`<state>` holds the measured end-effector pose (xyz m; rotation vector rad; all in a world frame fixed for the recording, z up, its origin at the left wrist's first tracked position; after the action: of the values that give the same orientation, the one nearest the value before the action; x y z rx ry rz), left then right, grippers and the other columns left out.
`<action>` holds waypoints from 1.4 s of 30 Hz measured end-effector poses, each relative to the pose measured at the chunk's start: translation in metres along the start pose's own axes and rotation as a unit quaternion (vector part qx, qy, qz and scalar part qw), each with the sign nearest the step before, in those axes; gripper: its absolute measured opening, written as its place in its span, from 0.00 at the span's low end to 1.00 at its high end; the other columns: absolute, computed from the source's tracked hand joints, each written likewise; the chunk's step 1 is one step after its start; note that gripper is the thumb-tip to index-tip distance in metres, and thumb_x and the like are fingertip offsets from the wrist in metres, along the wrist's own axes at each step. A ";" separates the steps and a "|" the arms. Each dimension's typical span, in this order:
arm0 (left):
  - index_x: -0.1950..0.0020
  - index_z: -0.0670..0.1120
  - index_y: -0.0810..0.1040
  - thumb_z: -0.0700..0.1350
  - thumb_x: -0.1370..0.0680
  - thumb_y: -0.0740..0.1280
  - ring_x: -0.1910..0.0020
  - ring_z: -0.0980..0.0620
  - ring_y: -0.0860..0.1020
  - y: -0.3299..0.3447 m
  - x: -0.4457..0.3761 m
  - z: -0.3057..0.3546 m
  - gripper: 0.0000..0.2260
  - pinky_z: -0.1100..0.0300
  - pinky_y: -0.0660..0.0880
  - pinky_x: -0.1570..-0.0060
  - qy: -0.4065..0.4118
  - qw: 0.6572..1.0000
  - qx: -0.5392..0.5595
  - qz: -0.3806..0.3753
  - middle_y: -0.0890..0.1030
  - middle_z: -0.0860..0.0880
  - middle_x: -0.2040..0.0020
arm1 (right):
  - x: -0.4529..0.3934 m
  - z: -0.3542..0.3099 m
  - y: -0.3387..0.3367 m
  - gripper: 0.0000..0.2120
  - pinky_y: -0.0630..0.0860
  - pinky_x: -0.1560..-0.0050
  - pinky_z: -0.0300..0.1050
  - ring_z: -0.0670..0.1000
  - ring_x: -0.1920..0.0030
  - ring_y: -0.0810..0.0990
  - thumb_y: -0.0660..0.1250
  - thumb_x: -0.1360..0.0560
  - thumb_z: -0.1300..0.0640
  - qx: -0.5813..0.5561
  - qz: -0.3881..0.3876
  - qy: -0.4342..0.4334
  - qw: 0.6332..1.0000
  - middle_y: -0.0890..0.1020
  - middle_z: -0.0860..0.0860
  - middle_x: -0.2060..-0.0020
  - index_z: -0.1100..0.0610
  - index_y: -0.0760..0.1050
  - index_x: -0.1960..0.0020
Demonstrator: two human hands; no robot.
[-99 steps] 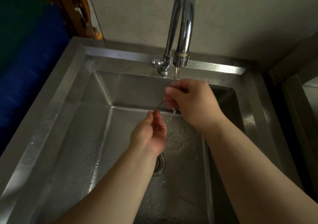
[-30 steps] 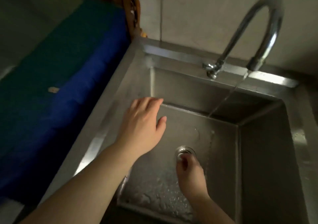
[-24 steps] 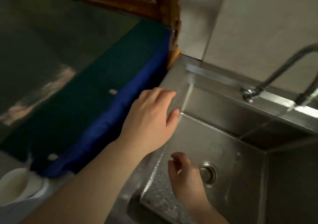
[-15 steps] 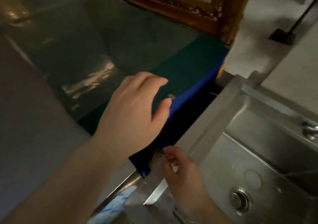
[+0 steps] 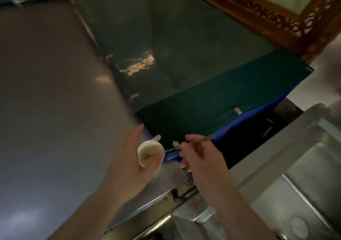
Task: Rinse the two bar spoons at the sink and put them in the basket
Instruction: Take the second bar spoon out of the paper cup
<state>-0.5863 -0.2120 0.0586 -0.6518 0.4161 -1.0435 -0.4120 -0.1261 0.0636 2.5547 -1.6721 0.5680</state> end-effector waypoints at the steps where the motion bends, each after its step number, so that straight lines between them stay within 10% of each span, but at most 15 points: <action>1: 0.32 0.70 0.55 0.72 0.34 0.66 0.46 0.79 0.66 0.006 0.004 -0.007 0.35 0.72 0.65 0.56 -0.019 1.000 0.013 -0.011 0.63 0.76 0.43 | -0.001 -0.001 0.002 0.03 0.76 0.64 0.34 0.42 0.63 0.84 0.65 0.23 0.48 0.007 0.013 0.000 1.000 0.85 0.44 0.61 0.42 0.77 0.50; 7: 0.40 0.70 0.65 0.62 0.36 0.76 0.46 0.61 0.77 0.029 0.009 -0.041 0.29 0.61 0.76 0.52 -0.071 0.995 0.069 -0.033 0.74 0.62 0.42 | -0.008 -0.001 0.006 0.09 0.75 0.67 0.35 0.42 0.65 0.83 0.60 0.20 0.49 0.035 0.059 0.002 0.998 0.85 0.43 0.61 0.44 0.78 0.53; 25: 0.37 0.57 0.71 0.59 0.35 0.76 0.48 0.58 0.80 0.029 0.006 -0.048 0.29 0.61 0.80 0.52 -0.043 0.995 0.076 -0.038 0.78 0.57 0.44 | 0.005 0.012 -0.029 0.14 0.72 0.69 0.46 0.50 0.72 0.79 0.58 0.19 0.59 -0.165 0.153 0.056 0.973 0.84 0.54 0.69 0.57 0.80 0.57; 33: 0.25 0.56 0.56 0.63 0.37 0.75 0.29 0.54 0.60 0.015 0.012 -0.027 0.46 0.56 0.63 0.41 -0.072 0.997 -0.020 0.020 0.60 0.59 0.28 | 0.028 0.018 -0.054 0.13 0.74 0.65 0.47 0.52 0.71 0.79 0.58 0.19 0.63 -0.274 0.170 0.051 0.945 0.82 0.57 0.68 0.60 0.79 0.57; 42: 0.33 0.60 0.66 0.57 0.31 0.70 0.40 0.56 0.72 0.051 0.009 0.067 0.28 0.59 0.67 0.44 0.045 0.998 0.034 0.033 0.73 0.59 0.41 | 0.056 0.027 -0.127 0.11 0.77 0.69 0.43 0.52 0.70 0.80 0.57 0.19 0.64 -0.416 0.229 0.028 0.880 0.81 0.59 0.69 0.64 0.77 0.54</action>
<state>-0.5084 -0.1833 0.0743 -0.5275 0.4750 -1.0221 -0.2711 -0.1278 0.0780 1.5373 -1.9269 -0.0927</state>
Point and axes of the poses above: each hand's wrist, its own x-axis away from the middle knuckle, its own y-axis out of the palm, z = x × y, the point moved 5 cm from there along -x, towards the middle knuckle
